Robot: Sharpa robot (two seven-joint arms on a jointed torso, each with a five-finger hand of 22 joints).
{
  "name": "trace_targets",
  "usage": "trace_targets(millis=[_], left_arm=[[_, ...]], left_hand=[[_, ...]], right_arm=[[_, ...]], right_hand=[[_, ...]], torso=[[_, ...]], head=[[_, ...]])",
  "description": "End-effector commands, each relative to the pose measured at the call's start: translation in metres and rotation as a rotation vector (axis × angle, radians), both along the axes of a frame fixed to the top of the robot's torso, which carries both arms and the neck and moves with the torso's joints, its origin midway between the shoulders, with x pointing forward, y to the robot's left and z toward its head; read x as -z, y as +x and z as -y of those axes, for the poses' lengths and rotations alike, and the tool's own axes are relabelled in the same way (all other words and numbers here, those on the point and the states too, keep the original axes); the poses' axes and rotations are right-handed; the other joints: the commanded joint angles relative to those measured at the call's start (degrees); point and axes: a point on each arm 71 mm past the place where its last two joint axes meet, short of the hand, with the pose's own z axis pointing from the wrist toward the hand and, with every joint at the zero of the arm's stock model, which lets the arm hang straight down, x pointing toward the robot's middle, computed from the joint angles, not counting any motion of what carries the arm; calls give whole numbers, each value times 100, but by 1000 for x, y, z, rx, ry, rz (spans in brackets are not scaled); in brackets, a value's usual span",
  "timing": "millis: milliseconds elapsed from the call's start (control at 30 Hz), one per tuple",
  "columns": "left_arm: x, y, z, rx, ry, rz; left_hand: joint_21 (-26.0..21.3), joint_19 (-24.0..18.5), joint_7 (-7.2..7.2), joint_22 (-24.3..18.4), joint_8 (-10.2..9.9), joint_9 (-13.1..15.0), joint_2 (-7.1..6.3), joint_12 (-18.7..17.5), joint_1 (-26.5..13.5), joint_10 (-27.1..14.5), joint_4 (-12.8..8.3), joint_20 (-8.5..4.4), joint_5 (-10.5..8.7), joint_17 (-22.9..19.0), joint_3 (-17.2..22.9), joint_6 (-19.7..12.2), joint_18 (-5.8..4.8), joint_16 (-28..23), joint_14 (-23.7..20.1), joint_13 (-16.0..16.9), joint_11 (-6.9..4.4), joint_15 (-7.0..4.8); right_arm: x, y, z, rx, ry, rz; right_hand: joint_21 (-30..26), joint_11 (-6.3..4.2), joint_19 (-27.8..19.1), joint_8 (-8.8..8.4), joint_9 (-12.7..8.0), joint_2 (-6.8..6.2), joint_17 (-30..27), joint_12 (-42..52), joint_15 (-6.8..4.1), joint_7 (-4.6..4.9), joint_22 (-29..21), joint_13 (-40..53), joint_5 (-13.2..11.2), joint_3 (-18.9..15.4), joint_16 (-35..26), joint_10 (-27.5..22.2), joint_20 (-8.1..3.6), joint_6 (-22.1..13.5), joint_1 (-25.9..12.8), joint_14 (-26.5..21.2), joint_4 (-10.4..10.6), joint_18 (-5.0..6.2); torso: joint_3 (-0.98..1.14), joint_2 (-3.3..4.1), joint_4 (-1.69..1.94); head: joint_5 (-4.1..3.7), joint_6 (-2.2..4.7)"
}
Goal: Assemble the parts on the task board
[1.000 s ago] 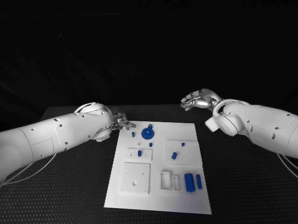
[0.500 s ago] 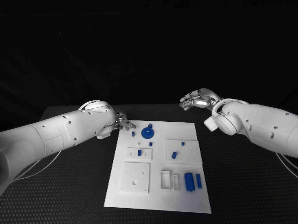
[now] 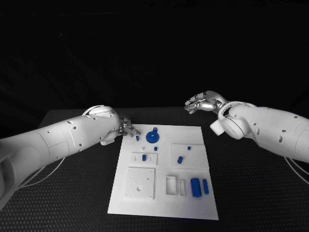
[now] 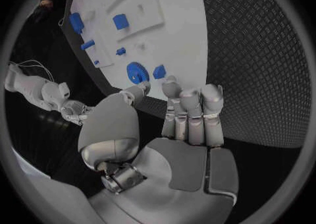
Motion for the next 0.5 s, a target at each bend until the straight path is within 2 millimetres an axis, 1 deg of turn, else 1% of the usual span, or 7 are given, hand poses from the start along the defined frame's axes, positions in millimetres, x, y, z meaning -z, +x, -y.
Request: trace_targets(millis=[33,133,300,400,500], left_arm=[[3,-1,4,26,-11,-18],[4,-2,6,30,-11,-23],[6,-2,6,34,-13,-26],[6,-2,5,30,-11,-26],[6,-1,4,28,-15,-26]], left_hand=[[-4,-62,7,11,-31,13,92,33,3,-42,-29,-322,-19,10,-54,-36,416,17,-50,8,-2,-12],[-3,-73,7,15,-34,20,130,37,16,-49,-59,-322,-19,14,-87,-38,415,18,-56,9,-2,-12],[-2,-85,8,20,-37,28,173,41,28,-55,-90,-322,-19,18,-121,-39,412,19,-62,10,-2,-11],[-2,-88,8,21,-39,29,177,42,24,-56,-93,-322,-19,19,-131,-40,411,19,-63,9,-1,-10],[-3,-91,8,21,-40,30,186,43,22,-58,-95,-322,-19,20,-138,-40,410,19,-65,9,-1,-10]], right_arm=[[0,-1,-2,-18,1,-5],[0,-1,-3,-19,1,-5],[0,-1,-4,-20,1,-4],[0,-1,-4,-20,1,-5],[0,-1,-4,-20,1,-4]], right_hand=[[-27,13,-45,23,-6,14,-10,-22,-6,119,10,-9,28,-41,-29,1,6,-25,-63,-50,-9,93],[-28,13,-46,23,-7,14,-10,-22,-6,119,11,-9,28,-42,-30,1,6,-25,-62,-51,-9,93],[-30,13,-47,23,-7,15,-10,-22,-6,119,13,-9,29,-43,-31,1,6,-25,-62,-52,-10,93],[-31,13,-48,24,-8,16,-11,-22,-5,119,14,-9,30,-43,-31,1,6,-25,-61,-53,-11,93],[-33,13,-48,24,-8,16,-11,-22,-5,119,15,-9,31,-44,-31,1,6,-25,-61,-53,-11,93]], torso=[[4,-1,3],[1,-2,5],[0,1,-2],[-3,0,-1],[0,-1,8]], head=[[-11,-10],[-16,-13],[-23,-18],[-36,-25],[-37,-31]])
